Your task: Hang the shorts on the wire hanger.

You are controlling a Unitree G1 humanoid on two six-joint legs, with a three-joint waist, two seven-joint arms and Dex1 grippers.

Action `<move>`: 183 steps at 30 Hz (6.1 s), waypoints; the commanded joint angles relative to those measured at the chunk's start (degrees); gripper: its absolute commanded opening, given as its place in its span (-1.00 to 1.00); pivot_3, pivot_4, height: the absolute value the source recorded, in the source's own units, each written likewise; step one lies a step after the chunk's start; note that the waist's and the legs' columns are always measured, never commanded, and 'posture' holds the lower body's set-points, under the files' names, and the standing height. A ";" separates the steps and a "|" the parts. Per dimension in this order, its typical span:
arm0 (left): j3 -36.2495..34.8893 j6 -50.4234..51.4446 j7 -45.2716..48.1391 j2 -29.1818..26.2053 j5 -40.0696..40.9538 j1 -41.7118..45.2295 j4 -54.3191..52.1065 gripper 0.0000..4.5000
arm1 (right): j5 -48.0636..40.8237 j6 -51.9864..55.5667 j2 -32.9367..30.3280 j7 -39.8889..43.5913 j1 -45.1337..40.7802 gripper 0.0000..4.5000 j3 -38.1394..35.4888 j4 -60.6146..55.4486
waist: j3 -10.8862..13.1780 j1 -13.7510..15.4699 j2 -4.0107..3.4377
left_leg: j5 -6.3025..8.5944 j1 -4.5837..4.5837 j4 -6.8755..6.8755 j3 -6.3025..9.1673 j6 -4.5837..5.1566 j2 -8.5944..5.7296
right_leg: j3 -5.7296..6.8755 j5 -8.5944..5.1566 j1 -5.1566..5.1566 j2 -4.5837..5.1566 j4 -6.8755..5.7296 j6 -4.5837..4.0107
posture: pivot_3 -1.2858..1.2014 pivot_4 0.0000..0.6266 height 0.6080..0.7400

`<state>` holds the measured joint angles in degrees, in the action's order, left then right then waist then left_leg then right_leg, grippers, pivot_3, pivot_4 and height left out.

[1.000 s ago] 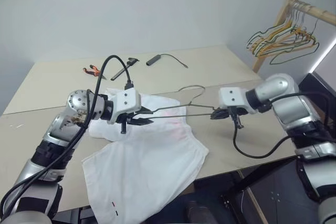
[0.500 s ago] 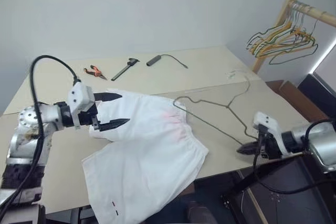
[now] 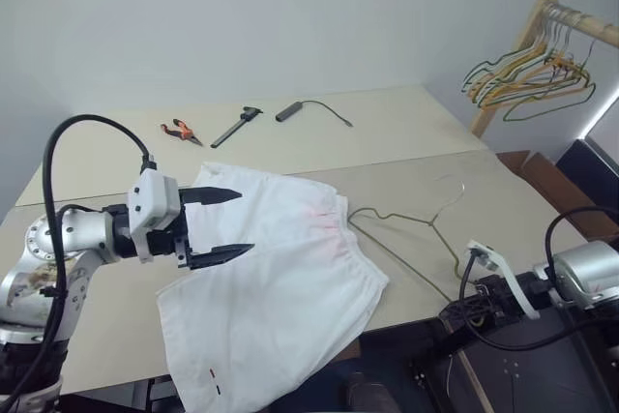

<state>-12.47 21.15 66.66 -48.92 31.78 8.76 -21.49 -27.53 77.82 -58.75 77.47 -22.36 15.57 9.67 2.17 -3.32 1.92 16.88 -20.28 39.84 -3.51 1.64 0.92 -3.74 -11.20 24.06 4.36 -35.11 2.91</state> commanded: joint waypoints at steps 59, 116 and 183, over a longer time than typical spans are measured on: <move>-3.04 -5.03 -1.32 -3.44 -2.21 1.32 1.32 0.99 | 16.05 -23.86 15.11 -0.32 -32.84 -1.00 3.12 20.81 | 0.08 3.86 -0.15 | 0.01 -0.16 -0.03 -0.06 -0.05 0.01 | 0.16 0.08 0.20 -0.01 -0.01 -0.12 | 0.07 -1.00 1.00; 15.88 -25.54 20.02 4.76 -20.38 38.28 51.14 -0.97 | 13.90 -23.49 8.26 -17.09 -16.57 0.87 -16.25 -20.03 | 0.07 -0.02 -0.13 | 0.04 -1.75 0.99 0.45 0.02 0.01 | 0.68 0.09 1.14 0.07 -0.66 -0.03 | -0.02 -1.00 1.00; 19.35 -25.86 17.68 -5.33 -27.24 31.16 47.31 -0.97 | 11.63 -50.46 13.33 -31.02 -15.54 -0.99 -15.56 -12.32 | 0.05 -2.35 -0.09 | 0.12 -1.08 0.94 0.25 0.14 0.00 | 0.30 0.06 0.79 0.04 -0.64 0.04 | -0.03 -1.00 1.00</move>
<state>7.71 -4.93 84.88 -51.87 6.65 38.86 23.72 -18.43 29.45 -42.51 49.28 -36.22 4.17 -1.43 2.21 -5.67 1.83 17.00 -21.36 40.78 -3.26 1.78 0.92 -3.44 -11.14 24.85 4.40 -35.75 2.95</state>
